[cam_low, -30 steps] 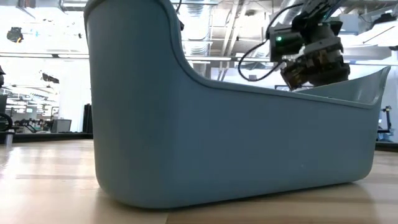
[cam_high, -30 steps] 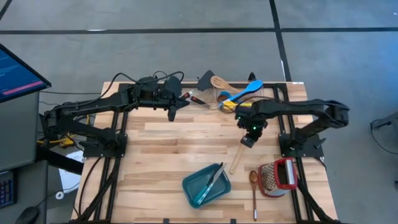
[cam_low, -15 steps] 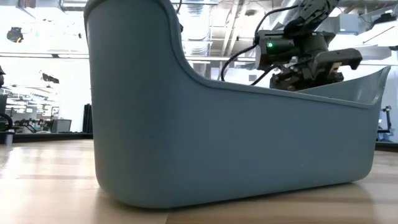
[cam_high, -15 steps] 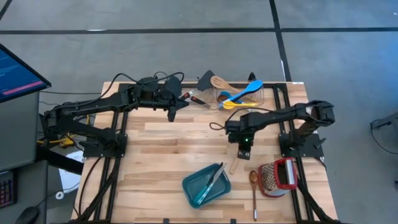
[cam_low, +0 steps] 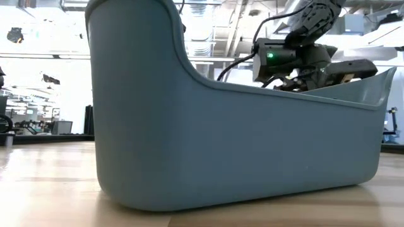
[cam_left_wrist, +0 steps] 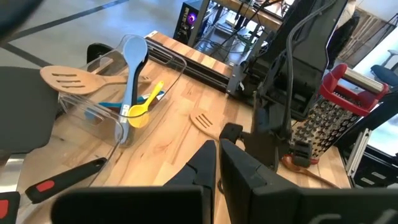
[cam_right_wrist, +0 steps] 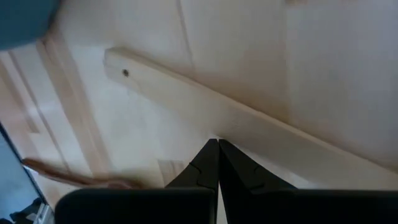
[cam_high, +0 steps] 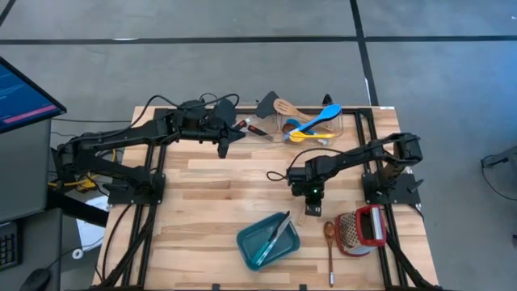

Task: Pick & Place Kitchen Items
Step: Put the wooden slotted spatula into the top right transparent bin

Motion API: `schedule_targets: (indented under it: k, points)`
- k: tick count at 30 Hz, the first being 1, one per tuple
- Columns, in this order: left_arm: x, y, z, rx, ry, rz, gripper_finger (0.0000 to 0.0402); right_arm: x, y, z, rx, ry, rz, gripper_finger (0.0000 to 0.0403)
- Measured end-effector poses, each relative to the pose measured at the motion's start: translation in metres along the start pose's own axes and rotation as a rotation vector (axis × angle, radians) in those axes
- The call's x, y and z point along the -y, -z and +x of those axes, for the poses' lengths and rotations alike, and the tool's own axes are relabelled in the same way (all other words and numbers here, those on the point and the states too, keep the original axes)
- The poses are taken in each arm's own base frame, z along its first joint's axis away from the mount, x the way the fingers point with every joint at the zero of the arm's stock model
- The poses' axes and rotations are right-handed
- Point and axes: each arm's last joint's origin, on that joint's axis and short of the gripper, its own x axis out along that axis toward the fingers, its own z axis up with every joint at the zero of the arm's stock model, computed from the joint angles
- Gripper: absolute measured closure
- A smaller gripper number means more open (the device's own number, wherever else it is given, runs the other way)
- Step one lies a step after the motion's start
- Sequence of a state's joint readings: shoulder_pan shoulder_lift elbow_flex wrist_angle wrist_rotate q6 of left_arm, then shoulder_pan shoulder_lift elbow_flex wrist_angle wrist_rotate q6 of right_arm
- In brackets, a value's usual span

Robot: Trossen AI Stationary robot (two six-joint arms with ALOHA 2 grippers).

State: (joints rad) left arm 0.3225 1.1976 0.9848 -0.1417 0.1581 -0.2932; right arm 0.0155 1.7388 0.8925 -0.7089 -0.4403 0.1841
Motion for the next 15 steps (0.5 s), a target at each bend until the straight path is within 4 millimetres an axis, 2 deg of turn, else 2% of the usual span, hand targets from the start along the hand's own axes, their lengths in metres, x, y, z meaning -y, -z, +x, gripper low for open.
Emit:
schedule_targets:
  k: [8,15]
  points:
    - [0.0,0.0,0.0,0.0,0.0,0.0,0.0395,0.001,-0.016,0.003,0.124,-0.034,0.015,0.0403]
    - [0.0,0.0,0.0,-0.001,0.0,0.0,0.0395,0.016,-0.029,-0.005,0.258,0.006,0.033,0.0403]
